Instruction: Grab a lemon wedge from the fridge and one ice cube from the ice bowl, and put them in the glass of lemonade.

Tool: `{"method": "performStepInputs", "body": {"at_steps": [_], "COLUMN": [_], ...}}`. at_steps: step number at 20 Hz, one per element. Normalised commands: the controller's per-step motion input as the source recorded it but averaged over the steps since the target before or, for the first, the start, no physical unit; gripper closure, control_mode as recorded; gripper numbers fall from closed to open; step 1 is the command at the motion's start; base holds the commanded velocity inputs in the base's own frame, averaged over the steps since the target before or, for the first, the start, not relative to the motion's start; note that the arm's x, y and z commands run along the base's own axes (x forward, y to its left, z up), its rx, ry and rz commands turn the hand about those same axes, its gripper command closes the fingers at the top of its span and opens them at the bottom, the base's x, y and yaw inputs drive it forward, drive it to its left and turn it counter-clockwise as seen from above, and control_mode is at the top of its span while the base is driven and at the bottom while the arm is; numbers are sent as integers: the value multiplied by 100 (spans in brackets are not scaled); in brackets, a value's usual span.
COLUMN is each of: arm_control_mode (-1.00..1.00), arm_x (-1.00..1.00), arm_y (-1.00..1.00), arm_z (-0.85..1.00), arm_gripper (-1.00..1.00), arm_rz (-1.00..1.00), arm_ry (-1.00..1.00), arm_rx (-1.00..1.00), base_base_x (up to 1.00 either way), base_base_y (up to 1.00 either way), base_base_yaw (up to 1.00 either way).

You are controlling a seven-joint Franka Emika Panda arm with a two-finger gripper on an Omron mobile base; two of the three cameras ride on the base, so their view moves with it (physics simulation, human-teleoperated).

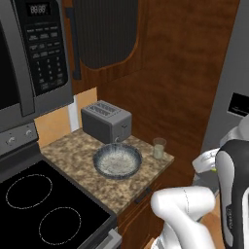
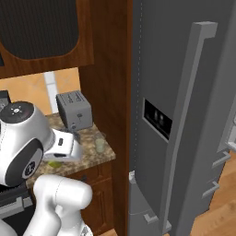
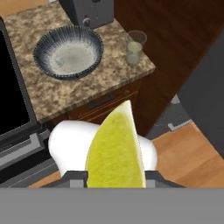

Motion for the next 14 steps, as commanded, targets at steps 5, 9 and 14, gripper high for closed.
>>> {"method": "performStepInputs", "body": {"at_steps": [5,9,14], "arm_control_mode": [-100,-100,-100], "arm_x": [0,0,0], "arm_y": [28,19,0], "arm_z": [0,0,4], "arm_gripper": [100,100,100], "arm_rz": [12,16,25], "arm_ry": [7,2,0], "arm_rx": [-27,-32,-34], "base_base_x": [0,0,0], "base_base_y": [0,0,0], "base_base_yaw": [0,0,0]}}
